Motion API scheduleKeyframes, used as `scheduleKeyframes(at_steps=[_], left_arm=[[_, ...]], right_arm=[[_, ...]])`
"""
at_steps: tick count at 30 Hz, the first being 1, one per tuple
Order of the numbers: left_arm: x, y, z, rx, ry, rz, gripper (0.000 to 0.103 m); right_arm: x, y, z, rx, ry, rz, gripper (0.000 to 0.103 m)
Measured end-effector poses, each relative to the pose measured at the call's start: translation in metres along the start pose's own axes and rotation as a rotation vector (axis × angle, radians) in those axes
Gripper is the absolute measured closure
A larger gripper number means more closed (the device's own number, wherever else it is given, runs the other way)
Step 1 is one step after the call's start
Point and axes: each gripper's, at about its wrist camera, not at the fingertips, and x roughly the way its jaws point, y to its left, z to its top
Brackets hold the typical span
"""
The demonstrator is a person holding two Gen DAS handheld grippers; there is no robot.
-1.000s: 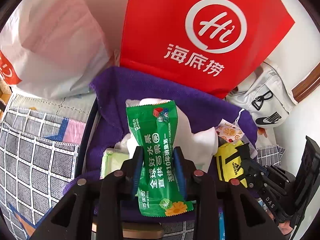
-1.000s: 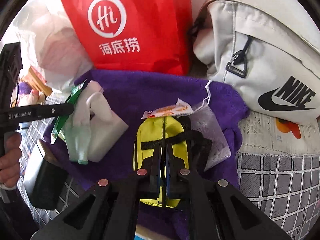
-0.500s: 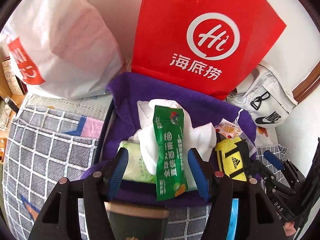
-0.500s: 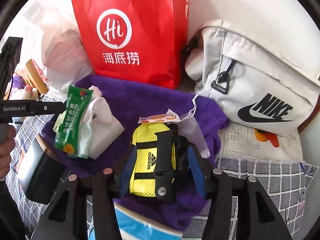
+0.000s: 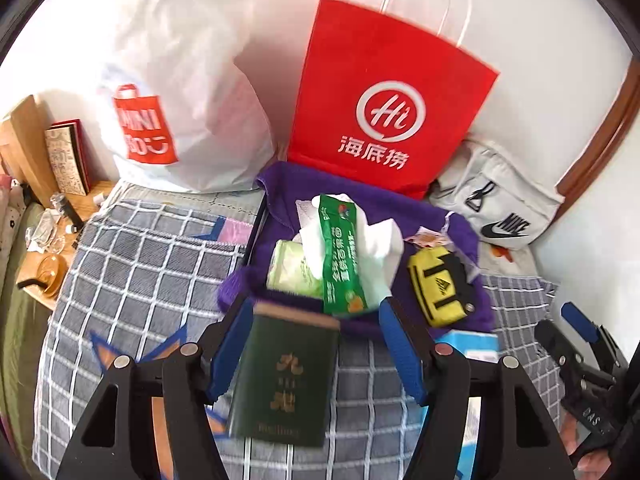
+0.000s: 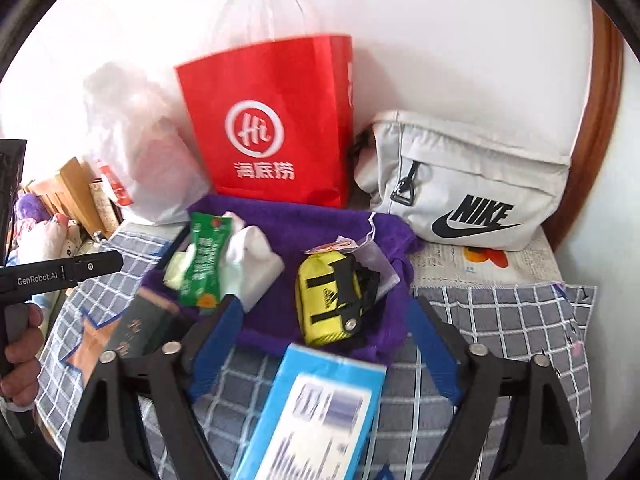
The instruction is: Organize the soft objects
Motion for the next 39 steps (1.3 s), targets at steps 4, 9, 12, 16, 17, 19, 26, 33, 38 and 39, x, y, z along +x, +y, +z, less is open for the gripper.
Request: scheduleKeyframes(at_steps=[4, 9, 12, 16, 17, 19, 26, 33, 38, 39], left_arm=[[-0.03, 0.002, -0.02, -0.008, -0.024, -0.002, 0.039], [-0.067, 0.005, -0.05, -0.007, -0.049, 0.004, 0.036], [-0.09, 0.005, -0.071, 0.005, -0.069, 0.004, 0.036], [-0.117, -0.003, -0.098, 0.049, -0.107, 0.039, 0.033], [-0.125, -0.006, -0.106, 0.059, -0.117, 0.043, 0.032], [-0.138, -0.01, -0.122, 0.073, -0.138, 0.039, 0.028], [-0.18, -0.024, -0.177, 0.115, -0.215, 0.071, 0.006], [-0.215, -0.038, -0.219, 0.151, -0.239, 0.042, 0.006], [-0.231, -0.044, -0.232, 0.142, -0.27, 0.027, 0.006], [-0.233, -0.044, -0.235, 0.139, -0.268, 0.017, 0.006]], right_arm=[[-0.035, 0.014, -0.016, 0.008, -0.018, -0.023, 0.01], [-0.071, 0.029, -0.038, 0.005, -0.022, -0.043, 0.01], [-0.098, 0.036, -0.053, 0.024, -0.052, -0.048, 0.008], [-0.131, 0.041, -0.074, 0.028, -0.088, -0.058, 0.002], [-0.139, 0.043, -0.079, 0.024, -0.096, -0.063, 0.001], [-0.154, 0.047, -0.091, 0.015, -0.106, -0.064, 0.0], [-0.205, 0.058, -0.138, -0.011, -0.142, -0.08, 0.0], [-0.249, 0.055, -0.179, 0.032, -0.17, -0.076, 0.0], [-0.272, 0.05, -0.195, 0.048, -0.192, -0.087, 0.0], [-0.275, 0.049, -0.198, 0.052, -0.193, -0.086, 0.0]])
